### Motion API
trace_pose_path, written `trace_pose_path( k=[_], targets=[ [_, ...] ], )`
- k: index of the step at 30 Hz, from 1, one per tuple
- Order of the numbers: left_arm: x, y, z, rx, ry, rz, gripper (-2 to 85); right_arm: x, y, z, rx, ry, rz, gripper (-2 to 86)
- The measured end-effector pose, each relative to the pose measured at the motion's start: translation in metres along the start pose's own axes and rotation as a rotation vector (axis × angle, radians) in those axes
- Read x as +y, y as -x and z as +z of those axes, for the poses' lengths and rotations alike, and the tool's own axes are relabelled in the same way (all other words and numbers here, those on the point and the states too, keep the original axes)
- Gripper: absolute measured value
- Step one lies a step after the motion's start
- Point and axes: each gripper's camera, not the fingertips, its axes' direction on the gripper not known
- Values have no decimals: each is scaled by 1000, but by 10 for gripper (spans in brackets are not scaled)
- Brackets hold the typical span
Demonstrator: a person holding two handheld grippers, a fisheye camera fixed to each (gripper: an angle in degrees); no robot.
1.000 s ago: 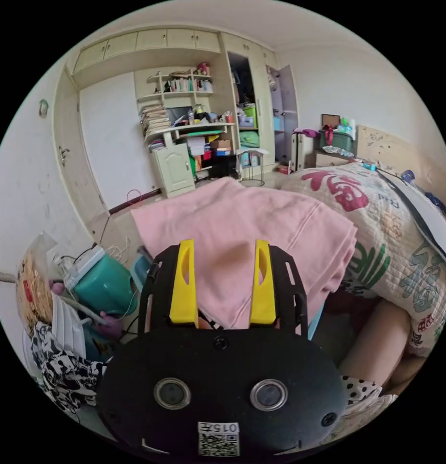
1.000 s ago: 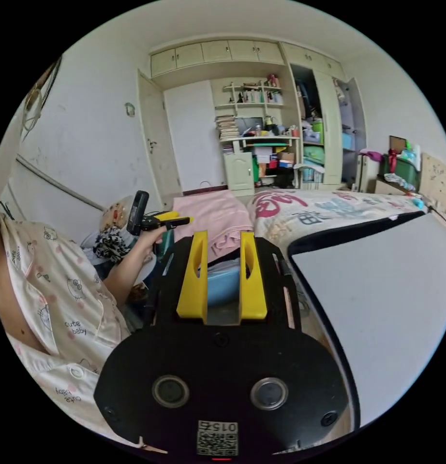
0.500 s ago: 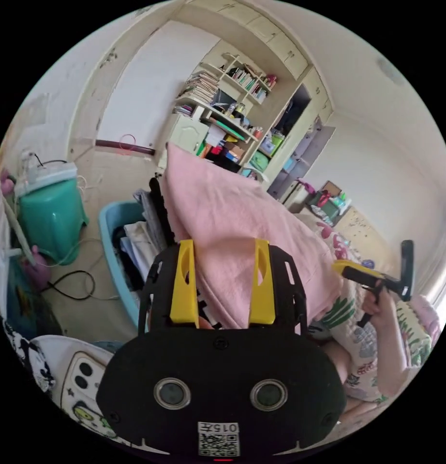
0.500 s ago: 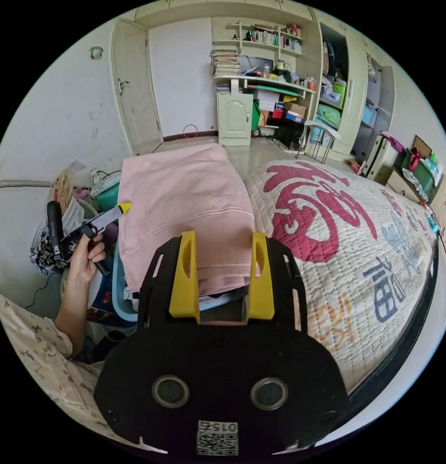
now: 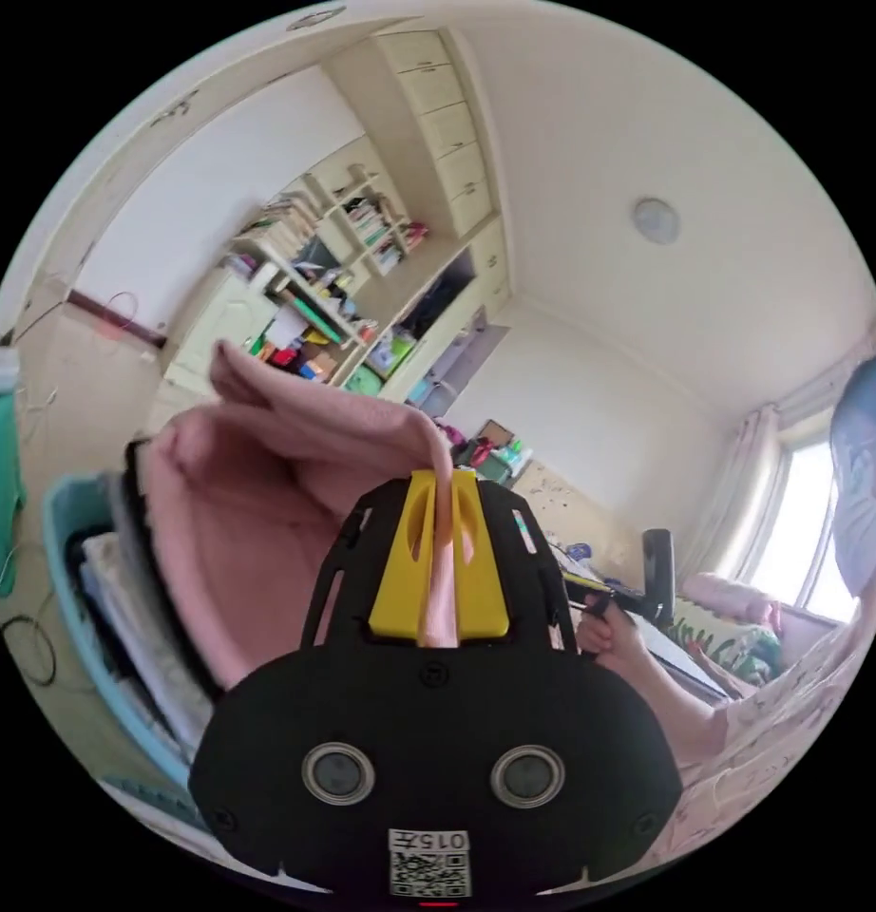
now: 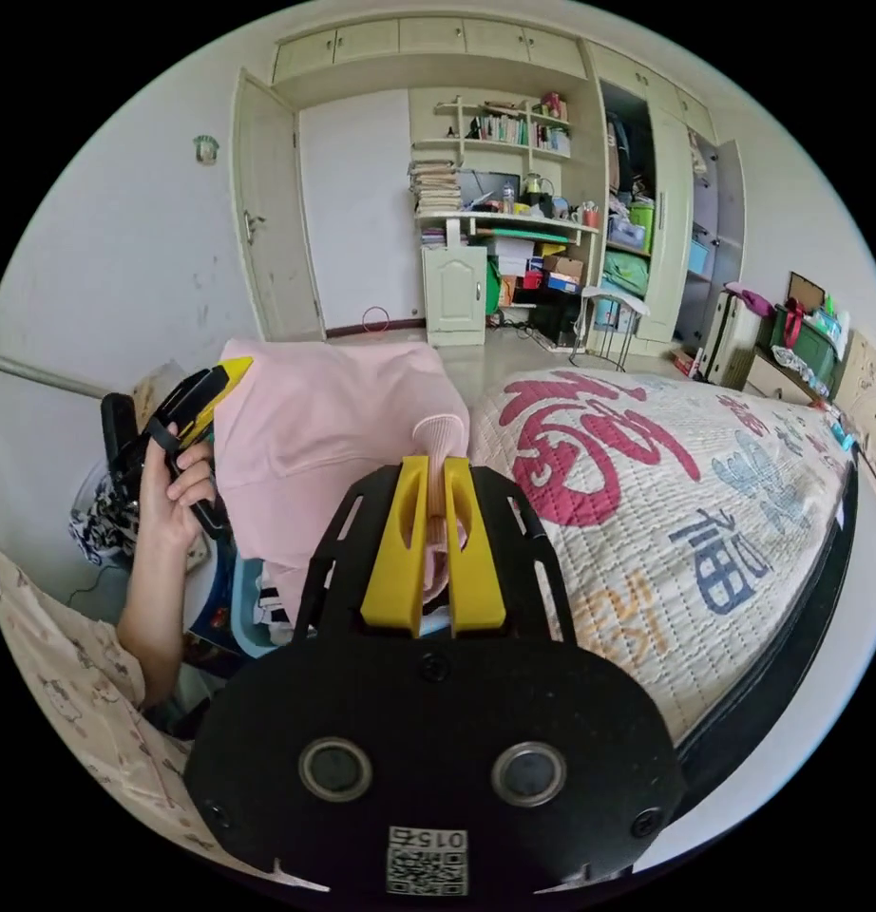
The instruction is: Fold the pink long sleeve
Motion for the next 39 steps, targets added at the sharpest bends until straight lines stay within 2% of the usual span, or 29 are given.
trace_pose_path(
  k=[3, 5, 7, 10, 11, 13, 14, 15, 16, 18, 19, 21, 24, 28, 32, 36, 39],
  targets=[
    [-31, -57, 98, 266, 5, 170, 8, 18, 10, -45, -35, -84, -50, 28],
    [-43, -88, 163, 454, 51, 193, 7, 34, 15, -76, -23, -119, -78, 28],
    [-43, -139, 240, 657, 102, 251, 7, 61, 4, -119, 67, -195, -5, 27],
    [-29, -205, 318, 876, 81, 272, 7, 105, -30, -183, 130, -331, 126, 25],
    [-26, -218, 336, 939, 93, 264, 7, 113, -33, -195, 148, -334, 124, 25],
    [-6, -277, 411, 1152, 184, 207, 9, 143, -43, -233, 278, -215, 125, 28],
    [3, -294, 430, 1178, 217, 202, 9, 151, -45, -238, 324, -158, 142, 29],
    [26, -329, 465, 1177, 304, 223, 11, 171, -48, -246, 459, -63, 208, 32],
    [56, -362, 499, 1088, 409, 288, 13, 195, -44, -260, 595, -47, 260, 26],
    [109, -393, 543, 908, 537, 380, 19, 228, -35, -289, 704, -70, 339, 13],
    [138, -397, 565, 843, 596, 401, 25, 245, -28, -311, 710, -130, 376, 7],
    [148, -398, 588, 917, 702, 372, 38, 258, -12, -333, 690, -227, 308, 5],
    [115, -393, 588, 959, 680, 342, 65, 243, -3, -327, 677, -282, 200, 11],
    [61, -359, 528, 1057, 579, 326, 111, 194, -7, -265, 635, -211, 43, 63],
    [23, -311, 475, 1033, 499, 290, 113, 146, 10, -204, 572, -146, -170, 80],
    [-1, -247, 395, 709, 361, 342, 106, 110, 32, -115, 620, 92, -332, 118],
    [17, -210, 338, 458, 428, 419, 119, 109, 44, -96, 703, 125, -339, 128]
  ],
)
